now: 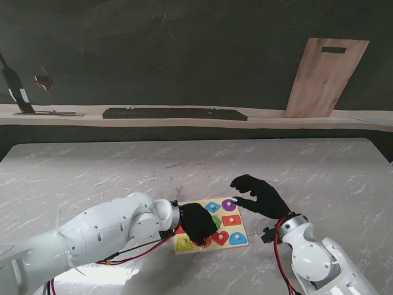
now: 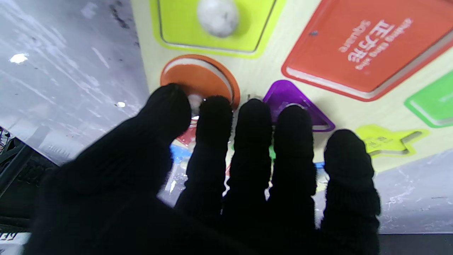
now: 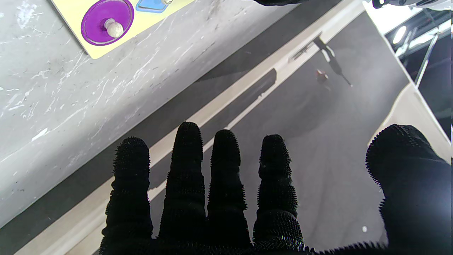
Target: Fit puzzle pieces into a puzzle board
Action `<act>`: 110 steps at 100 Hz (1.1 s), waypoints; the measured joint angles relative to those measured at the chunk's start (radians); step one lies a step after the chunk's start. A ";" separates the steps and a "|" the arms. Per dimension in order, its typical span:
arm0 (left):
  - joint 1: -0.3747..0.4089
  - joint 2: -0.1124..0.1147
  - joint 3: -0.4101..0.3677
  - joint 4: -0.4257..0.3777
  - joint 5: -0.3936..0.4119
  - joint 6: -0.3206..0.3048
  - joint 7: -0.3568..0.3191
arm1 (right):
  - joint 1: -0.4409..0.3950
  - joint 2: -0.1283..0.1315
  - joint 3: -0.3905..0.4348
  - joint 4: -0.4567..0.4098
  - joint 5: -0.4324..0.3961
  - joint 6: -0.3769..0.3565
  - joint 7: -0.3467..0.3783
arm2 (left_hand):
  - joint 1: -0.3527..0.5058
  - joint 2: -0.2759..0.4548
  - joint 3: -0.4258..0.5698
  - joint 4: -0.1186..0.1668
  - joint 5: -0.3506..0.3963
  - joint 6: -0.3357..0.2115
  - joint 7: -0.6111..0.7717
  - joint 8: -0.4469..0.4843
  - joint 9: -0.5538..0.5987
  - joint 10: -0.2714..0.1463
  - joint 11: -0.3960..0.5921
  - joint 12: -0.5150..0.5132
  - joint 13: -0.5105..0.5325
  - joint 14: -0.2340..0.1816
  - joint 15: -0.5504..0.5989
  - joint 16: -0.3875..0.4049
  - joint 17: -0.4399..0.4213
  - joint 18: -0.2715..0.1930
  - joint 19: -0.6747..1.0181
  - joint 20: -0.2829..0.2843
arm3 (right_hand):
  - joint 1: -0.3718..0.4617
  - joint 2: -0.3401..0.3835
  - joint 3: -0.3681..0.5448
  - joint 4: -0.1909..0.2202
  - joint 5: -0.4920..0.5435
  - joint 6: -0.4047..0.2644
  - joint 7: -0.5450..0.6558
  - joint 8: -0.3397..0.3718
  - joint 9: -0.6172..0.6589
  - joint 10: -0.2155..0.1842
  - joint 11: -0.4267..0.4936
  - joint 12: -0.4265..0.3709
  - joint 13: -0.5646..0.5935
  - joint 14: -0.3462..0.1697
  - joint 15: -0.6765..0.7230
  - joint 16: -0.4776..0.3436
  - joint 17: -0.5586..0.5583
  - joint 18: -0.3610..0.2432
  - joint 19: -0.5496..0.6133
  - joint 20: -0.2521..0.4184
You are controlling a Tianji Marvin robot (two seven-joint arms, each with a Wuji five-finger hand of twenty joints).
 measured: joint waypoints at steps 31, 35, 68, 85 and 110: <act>0.005 0.000 -0.002 0.000 0.004 -0.006 0.010 | 0.000 0.000 0.000 0.000 0.000 -0.001 -0.001 | -0.001 -0.012 0.041 0.000 -0.002 0.022 0.000 0.001 0.000 -0.014 0.000 0.056 0.000 -0.014 0.000 0.000 0.000 0.000 0.000 0.000 | 0.000 0.000 0.000 0.000 0.000 0.000 0.000 0.000 0.000 0.000 0.000 0.000 0.000 0.000 0.000 0.000 0.000 0.000 0.000 0.000; 0.004 0.001 -0.002 0.000 0.004 -0.006 0.010 | 0.000 0.000 0.000 0.000 0.000 -0.001 -0.001 | -0.001 -0.012 0.043 0.000 -0.003 0.023 0.000 0.001 0.000 -0.016 -0.001 0.064 0.000 -0.015 0.000 0.000 0.000 0.000 0.000 0.000 | 0.000 0.000 0.000 0.000 0.000 0.000 0.000 0.000 0.000 0.000 0.000 0.000 0.000 0.000 0.000 0.000 0.000 0.000 0.000 0.000; 0.007 0.009 -0.001 -0.014 0.023 0.001 0.004 | 0.000 0.000 0.000 0.000 0.000 -0.001 0.000 | 0.013 -0.012 0.068 0.000 -0.094 0.028 0.011 0.097 -0.025 -0.039 -0.003 0.161 -0.024 -0.027 0.000 0.037 -0.033 0.000 -0.012 0.000 | 0.000 0.000 0.000 0.000 0.000 0.000 0.000 0.000 0.000 0.000 0.000 0.000 0.016 0.000 0.000 0.000 0.000 0.000 0.000 0.000; 0.011 0.012 -0.004 -0.018 0.030 0.005 0.007 | 0.000 0.000 0.000 0.000 0.000 -0.001 0.000 | 0.016 -0.011 0.069 0.000 -0.104 0.028 0.017 0.102 -0.026 -0.039 -0.003 0.174 -0.024 -0.027 0.000 0.050 -0.038 0.000 -0.012 0.000 | 0.000 0.000 0.000 0.000 0.000 0.000 0.000 0.000 0.008 0.000 0.003 0.000 0.016 0.000 0.000 0.000 0.000 0.000 0.000 0.000; 0.010 0.017 -0.004 -0.027 0.031 0.009 -0.002 | 0.000 0.000 0.000 0.001 0.000 -0.002 -0.001 | 0.030 -0.001 0.046 -0.013 -0.124 0.028 0.017 0.116 -0.042 -0.039 0.000 0.185 -0.050 -0.027 -0.002 0.050 -0.044 0.000 -0.014 0.000 | 0.000 0.000 0.000 0.000 0.000 0.000 0.000 0.000 0.008 0.000 0.003 0.000 0.016 0.000 0.000 0.000 0.000 0.000 0.000 0.000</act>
